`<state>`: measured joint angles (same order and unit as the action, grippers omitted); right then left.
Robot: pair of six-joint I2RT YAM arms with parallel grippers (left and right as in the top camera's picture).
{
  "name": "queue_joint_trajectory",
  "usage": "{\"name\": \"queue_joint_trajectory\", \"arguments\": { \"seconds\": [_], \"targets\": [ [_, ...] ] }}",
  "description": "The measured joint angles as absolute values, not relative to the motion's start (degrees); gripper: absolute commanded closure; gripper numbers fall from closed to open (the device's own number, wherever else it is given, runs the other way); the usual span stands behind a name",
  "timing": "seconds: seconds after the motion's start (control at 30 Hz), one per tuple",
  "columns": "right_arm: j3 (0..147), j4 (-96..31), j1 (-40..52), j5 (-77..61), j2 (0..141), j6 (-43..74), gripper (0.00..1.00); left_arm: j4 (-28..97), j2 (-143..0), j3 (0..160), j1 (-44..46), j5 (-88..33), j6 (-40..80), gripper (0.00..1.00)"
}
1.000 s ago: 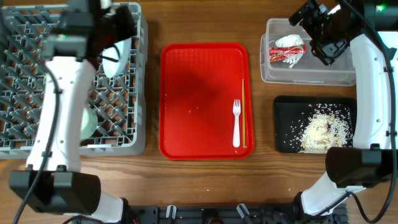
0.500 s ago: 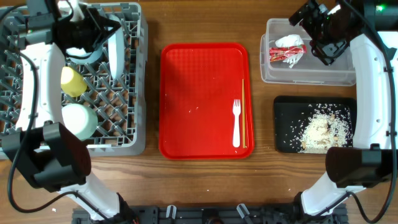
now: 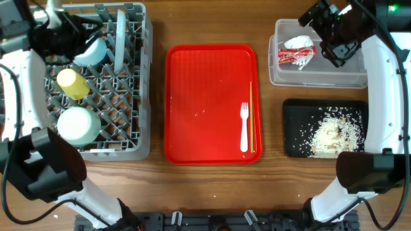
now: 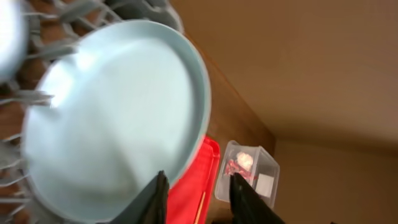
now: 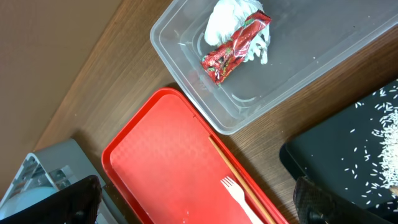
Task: Sort waste into correct bins and load items into the dishwasher rack
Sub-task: 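Open the left gripper and lift it away from the plate, then reach the left gripper to the white fork and grasp it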
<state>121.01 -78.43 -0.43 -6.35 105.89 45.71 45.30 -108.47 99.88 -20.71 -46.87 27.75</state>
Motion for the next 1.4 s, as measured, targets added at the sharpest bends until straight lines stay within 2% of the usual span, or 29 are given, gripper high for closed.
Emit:
{"name": "queue_joint_trajectory", "arguments": {
  "seconds": [0.1,0.13,0.17,0.2,0.27,0.37,0.5,0.53,0.6,0.67,0.7,0.87,1.1,1.4],
  "targets": [
    [121.0,-78.4,-0.4,-6.3,105.9,45.7,0.00,47.0,-107.1,99.8,-23.4,-46.8,28.2,0.35],
    [121.0,-78.4,-0.4,-6.3,105.9,45.7,0.00,47.2,-105.6,99.8,-24.1,-46.8,27.8,0.25],
    [121.0,-78.4,-0.4,-6.3,105.9,45.7,0.00,47.6,-103.7,99.8,-24.5,-46.7,28.3,0.04],
    [121.0,-78.4,-0.4,-6.3,105.9,45.7,0.00,48.0,-101.9,99.8,-24.5,-46.8,28.1,0.00],
    [121.0,-78.4,-0.4,-6.3,105.9,45.7,0.00,49.4,-95.5,99.8,-23.6,-46.7,28.2,0.00],
    [121.0,-78.4,-0.4,-6.3,105.9,45.7,0.00,52.6,-85.5,99.9,-18.0,-46.4,28.2,0.00],
    [121.0,-78.4,-0.4,-6.3,105.9,45.7,0.00,60.9,-78.2,100.8,-0.8,-39.2,28.9,0.00],
    [121.0,-78.4,-0.4,-6.3,105.9,45.7,0.00,63.2,-78.0,100.8,3.9,-35.5,29.6,0.05],
    [121.0,-78.4,-0.4,-6.3,105.9,45.7,0.00,66.7,-79.4,100.8,12.5,-27.8,32.2,0.24],
    [121.0,-78.4,-0.4,-6.3,105.9,45.7,0.00,68.8,-82.6,100.4,22.1,-17.3,36.0,0.33],
    [121.0,-78.4,-0.4,-6.3,105.9,45.7,0.00,68.8,-85.2,99.7,27.4,-12.9,38.9,0.34],
    [121.0,-78.4,-0.4,-6.3,105.9,45.7,0.00,66.9,-97.7,98.6,41.9,-3.1,47.1,0.43],
    [121.0,-78.4,-0.4,-6.3,105.9,45.7,0.00,61.1,-114.0,98.1,52.9,-0.3,53.6,0.44],
    [121.0,-78.4,-0.4,-6.3,105.9,45.7,0.00,59.6,-122.2,97.9,54.0,2.1,54.5,0.53]
  ]
}}
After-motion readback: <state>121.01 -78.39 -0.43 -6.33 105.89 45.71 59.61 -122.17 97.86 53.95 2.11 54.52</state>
